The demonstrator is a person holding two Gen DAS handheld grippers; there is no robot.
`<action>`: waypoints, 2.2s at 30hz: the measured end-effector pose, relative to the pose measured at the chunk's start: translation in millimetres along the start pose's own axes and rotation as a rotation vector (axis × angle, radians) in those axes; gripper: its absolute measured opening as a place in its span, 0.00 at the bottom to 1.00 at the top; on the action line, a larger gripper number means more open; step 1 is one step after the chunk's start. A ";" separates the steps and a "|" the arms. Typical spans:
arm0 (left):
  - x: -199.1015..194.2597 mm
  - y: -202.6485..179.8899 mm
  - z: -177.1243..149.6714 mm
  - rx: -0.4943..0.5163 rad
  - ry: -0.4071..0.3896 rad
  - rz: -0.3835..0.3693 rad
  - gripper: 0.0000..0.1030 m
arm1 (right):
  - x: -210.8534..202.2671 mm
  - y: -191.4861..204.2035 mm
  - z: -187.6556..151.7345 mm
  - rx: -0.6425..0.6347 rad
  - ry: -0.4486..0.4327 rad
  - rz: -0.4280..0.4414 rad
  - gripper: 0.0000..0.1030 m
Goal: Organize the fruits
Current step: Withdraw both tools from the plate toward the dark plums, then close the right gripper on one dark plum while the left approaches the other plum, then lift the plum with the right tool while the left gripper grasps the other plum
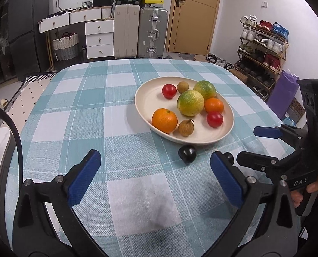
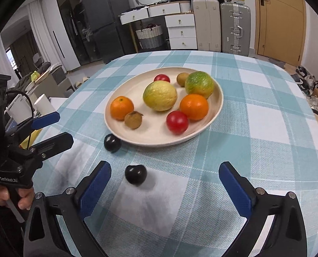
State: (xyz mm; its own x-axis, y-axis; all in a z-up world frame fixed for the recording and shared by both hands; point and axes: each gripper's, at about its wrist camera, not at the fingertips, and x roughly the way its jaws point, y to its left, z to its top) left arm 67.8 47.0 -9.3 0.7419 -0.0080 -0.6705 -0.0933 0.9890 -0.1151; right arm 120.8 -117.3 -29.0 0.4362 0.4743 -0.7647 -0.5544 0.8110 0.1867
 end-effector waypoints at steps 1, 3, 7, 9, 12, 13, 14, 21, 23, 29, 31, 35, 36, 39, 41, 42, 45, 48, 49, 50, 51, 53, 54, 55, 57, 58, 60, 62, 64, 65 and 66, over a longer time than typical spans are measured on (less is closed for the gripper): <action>0.6 -0.6 -1.6 0.004 0.005 0.002 0.99 | 0.9 1.7 -0.9 -0.006 0.006 0.001 1.00; 1.7 -1.6 -3.2 0.007 0.011 0.005 0.99 | 2.0 5.1 -2.4 -0.019 0.012 0.002 1.00; 5.1 -1.7 -8.8 -0.001 0.024 -0.005 0.99 | 2.8 10.9 -6.2 -0.038 0.019 0.019 0.98; 6.2 -2.7 -11.8 -0.003 0.030 -0.003 0.99 | 3.7 13.5 -8.1 -0.046 0.027 0.026 0.94; 8.7 -4.0 -15.0 -0.002 0.037 -0.006 0.99 | 7.4 16.5 -10.9 -0.059 0.053 0.034 0.82; 9.8 -4.2 -15.6 0.002 0.040 -0.004 0.99 | 8.4 17.0 -11.6 -0.061 0.057 0.039 0.81; 10.8 -4.3 -16.1 0.003 0.041 -0.001 0.99 | 8.9 17.4 -12.1 -0.061 0.061 0.047 0.79; 14.4 1.1 -16.2 -0.024 0.048 -0.012 0.99 | 11.6 25.7 -12.0 -0.092 0.074 0.090 0.62; 14.9 2.4 -16.3 -0.030 0.048 -0.014 0.99 | 13.2 27.9 -11.2 -0.098 0.074 0.077 0.61; 15.1 3.1 -17.6 -0.030 0.047 -0.026 0.99 | 17.2 33.0 -10.6 -0.113 0.085 0.061 0.50; 15.2 2.8 -18.1 -0.027 0.048 -0.027 0.99 | 17.7 34.3 -10.6 -0.119 0.083 0.057 0.48; 15.6 2.5 -18.3 -0.026 0.051 -0.030 0.99 | 20.1 35.9 -10.0 -0.124 0.088 0.050 0.44; 16.6 2.8 -18.0 -0.028 0.053 -0.034 0.99 | 20.7 37.0 -10.1 -0.128 0.089 0.049 0.44; 18.9 3.9 -19.0 -0.036 0.062 -0.031 0.99 | 21.6 37.9 -10.4 -0.133 0.090 0.046 0.42; 20.6 4.8 -19.1 -0.041 0.066 -0.034 0.99 | 22.1 37.5 -9.9 -0.134 0.089 0.047 0.40; 21.1 5.1 -19.1 -0.042 0.068 -0.035 0.99 | 22.3 37.1 -9.7 -0.134 0.088 0.046 0.40; 22.6 4.8 -19.0 -0.043 0.072 -0.033 0.99 | 22.9 37.6 -9.7 -0.139 0.086 0.040 0.36; 22.0 4.9 -19.3 -0.042 0.074 -0.034 0.99 | 23.2 38.6 -9.6 -0.144 0.082 0.036 0.34; 22.4 4.7 -19.3 -0.041 0.075 -0.031 0.99 | 23.2 38.8 -9.8 -0.145 0.081 0.035 0.32; 22.3 4.7 -19.4 -0.041 0.076 -0.029 0.99 | 23.0 39.2 -10.4 -0.147 0.080 0.033 0.31; 22.2 4.7 -19.6 -0.041 0.076 -0.031 0.99 | 23.0 39.3 -10.5 -0.148 0.080 0.031 0.30; 22.8 5.0 -19.5 -0.043 0.078 -0.031 0.99 | 22.8 38.9 -10.7 -0.152 0.078 0.019 0.25; 23.0 4.9 -19.4 -0.042 0.080 -0.030 0.99 | 22.6 38.2 -10.5 -0.149 0.077 0.020 0.25; 23.5 5.0 -19.1 -0.044 0.081 -0.030 0.99 | 22.4 37.5 -10.5 -0.145 0.076 0.024 0.25; 23.6 4.7 -19.0 -0.045 0.084 -0.027 0.99 | 21.0 37.2 -10.6 -0.144 0.069 0.023 0.25; 24.2 4.5 -18.7 -0.044 0.086 -0.026 0.99 | 19.4 36.9 -10.3 -0.143 0.063 0.024 0.25; 26.1 3.6 -18.0 -0.041 0.095 -0.021 0.99 | 14.9 36.7 -10.2 -0.140 0.044 0.031 0.25; 29.0 2.9 -16.1 -0.042 0.104 -0.022 0.99 | 11.5 35.4 -9.1 -0.133 0.033 0.032 0.25; 32.4 1.3 -14.9 -0.044 0.112 -0.022 0.99 | 7.9 32.8 -7.9 -0.122 0.018 0.035 0.25; 35.1 0.1 -13.6 -0.042 0.119 -0.023 0.99 | 6.3 31.2 -7.4 -0.117 0.013 0.034 0.25; 37.6 -1.3 -12.7 -0.038 0.126 -0.022 0.99 | 5.4 29.9 -6.8 -0.113 0.009 0.032 0.25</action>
State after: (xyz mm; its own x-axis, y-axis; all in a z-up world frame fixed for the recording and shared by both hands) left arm 87.4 43.5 -43.7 0.6550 -0.0507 -0.7539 -0.1048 0.9820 -0.1571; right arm 101.8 -92.9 -31.8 0.4104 0.4960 -0.7652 -0.6446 0.7513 0.1413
